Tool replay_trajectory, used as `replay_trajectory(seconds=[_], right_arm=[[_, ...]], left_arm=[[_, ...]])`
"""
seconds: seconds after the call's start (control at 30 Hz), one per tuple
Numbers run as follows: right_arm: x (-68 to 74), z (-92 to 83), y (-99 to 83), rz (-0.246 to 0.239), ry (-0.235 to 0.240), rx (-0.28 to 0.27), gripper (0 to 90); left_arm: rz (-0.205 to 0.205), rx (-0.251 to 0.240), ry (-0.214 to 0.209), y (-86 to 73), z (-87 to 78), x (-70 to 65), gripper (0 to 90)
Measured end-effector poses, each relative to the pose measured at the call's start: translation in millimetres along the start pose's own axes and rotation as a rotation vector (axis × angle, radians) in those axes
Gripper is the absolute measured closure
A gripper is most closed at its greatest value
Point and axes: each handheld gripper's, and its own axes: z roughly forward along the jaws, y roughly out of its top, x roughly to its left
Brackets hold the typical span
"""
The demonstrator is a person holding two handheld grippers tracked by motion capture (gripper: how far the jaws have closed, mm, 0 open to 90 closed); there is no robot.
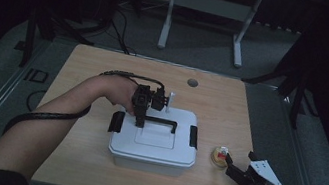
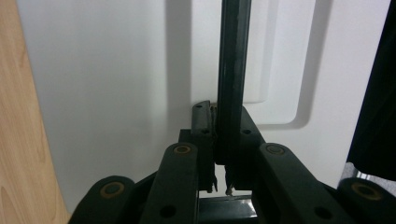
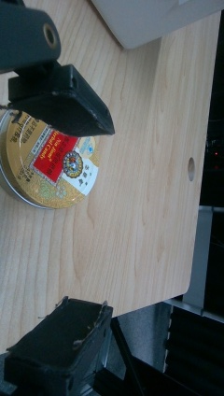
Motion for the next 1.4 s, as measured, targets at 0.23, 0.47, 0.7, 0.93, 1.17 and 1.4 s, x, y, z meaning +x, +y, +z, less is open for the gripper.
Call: replay_trajectory(seconds=[0.23, 0.47, 0.7, 0.93, 1.17, 1.4], right_arm=[[0.3, 0.1, 0.1, 0.001, -0.002, 0.002, 11.3], [0.2, 0.1, 0.1, 0.002, -0.002, 0.002, 11.3], [0.1, 0.1, 0.1, 0.002, -0.002, 0.002, 11.3], [0.2, 0.1, 0.0, 0.002, -0.002, 0.002, 11.4], [0.1, -0.2, 0.0, 0.004, 0.000, 0.000, 11.3], [0.2, -0.1, 0.0, 0.000, -0.001, 0.002, 11.4]], left_arm=[[-0.039, 0.001, -0.003, 0.1, -0.1, 0.6, 83.1], [-0.024, -0.009, 0.003, -1.1, -1.6, -0.5, 83.6], [-0.023, -0.023, 0.001, -1.8, -7.4, -2.3, 83.5], [-0.023, -0.041, 0.019, -4.6, -20.0, -4.4, 83.5], [-0.023, -0.049, 0.041, -11.5, -36.5, -6.1, 83.5], [-0.060, -0.057, 0.067, -29.8, -49.7, -6.8, 83.5]])
